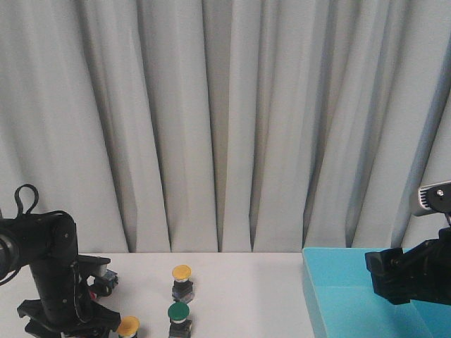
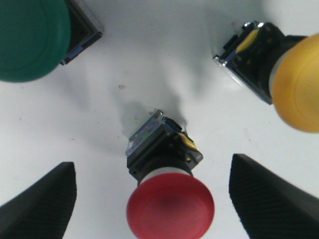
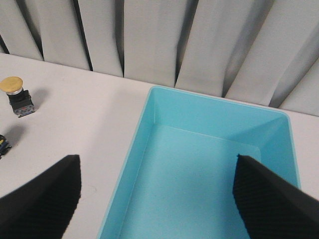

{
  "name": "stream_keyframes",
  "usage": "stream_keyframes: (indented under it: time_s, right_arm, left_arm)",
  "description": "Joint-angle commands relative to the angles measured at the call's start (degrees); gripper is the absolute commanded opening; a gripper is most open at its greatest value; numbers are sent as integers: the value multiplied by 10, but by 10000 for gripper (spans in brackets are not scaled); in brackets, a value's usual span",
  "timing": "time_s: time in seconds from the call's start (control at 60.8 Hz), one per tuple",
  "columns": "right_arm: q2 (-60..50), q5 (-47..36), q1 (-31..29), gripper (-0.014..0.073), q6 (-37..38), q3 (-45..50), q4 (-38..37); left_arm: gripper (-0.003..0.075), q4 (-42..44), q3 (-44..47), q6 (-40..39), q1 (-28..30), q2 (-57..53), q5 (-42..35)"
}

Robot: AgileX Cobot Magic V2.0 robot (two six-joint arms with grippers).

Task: Pick red and yellow buttons and place in box
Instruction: 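Close the left gripper on the red-capped button's body and lift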

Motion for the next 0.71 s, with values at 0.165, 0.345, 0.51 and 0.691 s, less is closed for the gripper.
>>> stream_keyframes:
  time_s: [0.165, 0.345, 0.51, 0.691]
  right_arm:
    - [-10, -37, 0, 593, 0, -21, -8]
    - [-10, -37, 0, 593, 0, -21, -8]
    - [-10, -37, 0, 593, 0, -21, -8]
    - [-10, -37, 0, 593, 0, -21, -8]
  left_arm:
    - [517, -3, -13, 0, -3, -31, -3]
    - [387, -3, -13, 1, -3, -23, 13]
    - [218, -4, -14, 12, -3, -5, 30]
    - [-8, -36, -16, 61, -3, -20, 30]
